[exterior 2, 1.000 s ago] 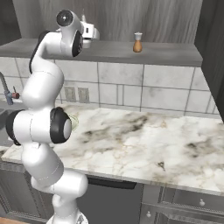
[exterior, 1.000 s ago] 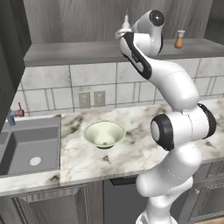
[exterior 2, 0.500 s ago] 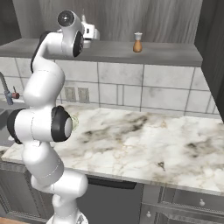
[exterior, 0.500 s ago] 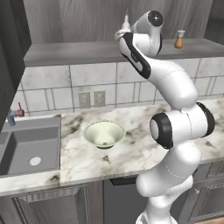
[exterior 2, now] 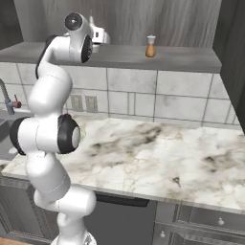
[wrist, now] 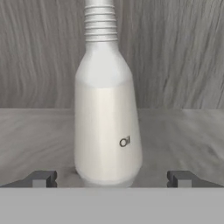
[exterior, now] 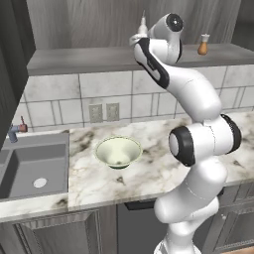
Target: Retrieve the bottle and the shaker from the cabinet and place them next to the mixing bowl on the counter. Then add garlic from the fridge to the mixing bowl.
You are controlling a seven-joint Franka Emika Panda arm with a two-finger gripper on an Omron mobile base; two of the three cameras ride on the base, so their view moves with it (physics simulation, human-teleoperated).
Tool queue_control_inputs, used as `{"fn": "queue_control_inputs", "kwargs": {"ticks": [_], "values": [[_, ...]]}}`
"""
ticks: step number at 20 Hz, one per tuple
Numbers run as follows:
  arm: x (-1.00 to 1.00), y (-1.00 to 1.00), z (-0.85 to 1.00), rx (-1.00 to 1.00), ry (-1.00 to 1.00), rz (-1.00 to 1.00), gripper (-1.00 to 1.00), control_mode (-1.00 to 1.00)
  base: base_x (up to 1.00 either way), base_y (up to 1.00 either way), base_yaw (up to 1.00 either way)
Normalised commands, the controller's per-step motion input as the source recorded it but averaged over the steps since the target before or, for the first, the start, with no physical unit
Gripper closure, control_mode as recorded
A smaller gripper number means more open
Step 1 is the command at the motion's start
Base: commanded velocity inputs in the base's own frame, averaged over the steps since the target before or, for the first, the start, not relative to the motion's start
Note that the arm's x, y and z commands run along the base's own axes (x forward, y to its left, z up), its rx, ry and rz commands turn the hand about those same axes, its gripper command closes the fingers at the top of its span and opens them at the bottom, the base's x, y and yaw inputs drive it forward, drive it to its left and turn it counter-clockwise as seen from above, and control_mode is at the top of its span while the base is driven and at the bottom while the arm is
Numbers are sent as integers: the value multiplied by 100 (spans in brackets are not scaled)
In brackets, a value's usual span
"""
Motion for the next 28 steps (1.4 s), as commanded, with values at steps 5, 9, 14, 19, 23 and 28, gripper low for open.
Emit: {"fn": "queue_control_inputs", "kwargs": {"ticks": [5,9,14,19,23,28], "values": [[21,0,0,0,1,0,-100,-100,0,0,0],[14,0,0,0,0,0,-100,-100,0,0,0],[14,0,0,0,1,0,-100,-100,0,0,0],[13,0,-1,0,0,0,-100,-100,0,0,0],[2,0,-1,0,0,0,-100,-100,0,0,0],[0,0,0,0,0,0,100,-100,0,0,0]]}}
